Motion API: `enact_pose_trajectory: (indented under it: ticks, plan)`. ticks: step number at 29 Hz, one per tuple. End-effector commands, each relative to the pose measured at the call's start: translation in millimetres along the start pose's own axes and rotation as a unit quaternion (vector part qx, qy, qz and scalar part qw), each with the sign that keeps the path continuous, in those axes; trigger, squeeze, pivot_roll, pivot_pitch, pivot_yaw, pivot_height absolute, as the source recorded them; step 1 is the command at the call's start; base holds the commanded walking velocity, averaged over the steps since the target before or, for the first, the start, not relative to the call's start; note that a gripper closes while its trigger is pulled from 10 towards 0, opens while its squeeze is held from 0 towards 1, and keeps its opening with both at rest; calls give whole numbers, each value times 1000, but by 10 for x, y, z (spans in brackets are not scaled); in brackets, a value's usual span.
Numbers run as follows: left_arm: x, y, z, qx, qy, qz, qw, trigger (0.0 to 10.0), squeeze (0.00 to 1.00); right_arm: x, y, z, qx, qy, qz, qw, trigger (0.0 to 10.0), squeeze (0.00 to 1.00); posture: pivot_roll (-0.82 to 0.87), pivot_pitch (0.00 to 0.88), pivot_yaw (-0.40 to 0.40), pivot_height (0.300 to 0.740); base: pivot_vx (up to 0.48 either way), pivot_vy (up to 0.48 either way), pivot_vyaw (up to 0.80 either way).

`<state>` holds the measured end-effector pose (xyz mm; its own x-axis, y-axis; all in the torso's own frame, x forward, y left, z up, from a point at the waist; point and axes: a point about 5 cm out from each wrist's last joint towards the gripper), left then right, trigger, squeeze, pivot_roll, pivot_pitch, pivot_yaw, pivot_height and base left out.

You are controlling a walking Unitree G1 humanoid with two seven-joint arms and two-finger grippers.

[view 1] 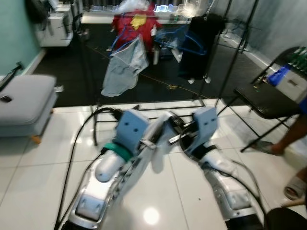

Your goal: Hang hanger

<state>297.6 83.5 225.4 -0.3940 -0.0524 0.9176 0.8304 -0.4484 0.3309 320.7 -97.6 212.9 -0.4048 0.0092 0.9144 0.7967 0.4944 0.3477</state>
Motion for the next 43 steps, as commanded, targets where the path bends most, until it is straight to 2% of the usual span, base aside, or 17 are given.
enact_pose_trajectory:
  ticks: [1, 43]
  plan:
    - [-49, -31, 28, 4, -1, 10, 1000, 10000, 0, 30, 16, 50, 8, -1, -8, 1000, 10000, 0, -115, 90, 33, 740, 469, 0, 0]
    - [-59, -5, 51, 7, 2, 11, 1000, 10000, 0, 42, 13, 86, 20, -9, -17, 1000, 10000, 0, -116, 86, 41, 740, 474, 0, 0]
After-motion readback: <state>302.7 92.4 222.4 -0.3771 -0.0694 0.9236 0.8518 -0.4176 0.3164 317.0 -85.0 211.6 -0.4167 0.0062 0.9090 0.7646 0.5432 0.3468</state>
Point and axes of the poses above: a point about 5 cm out from each wrist's last joint towards the gripper, its own y axis pointing out of the wrist towards the gripper, its own x axis along the axis of the wrist's last joint, z = x × y, and after that the axes turned 7 degrees about -y, right-handed
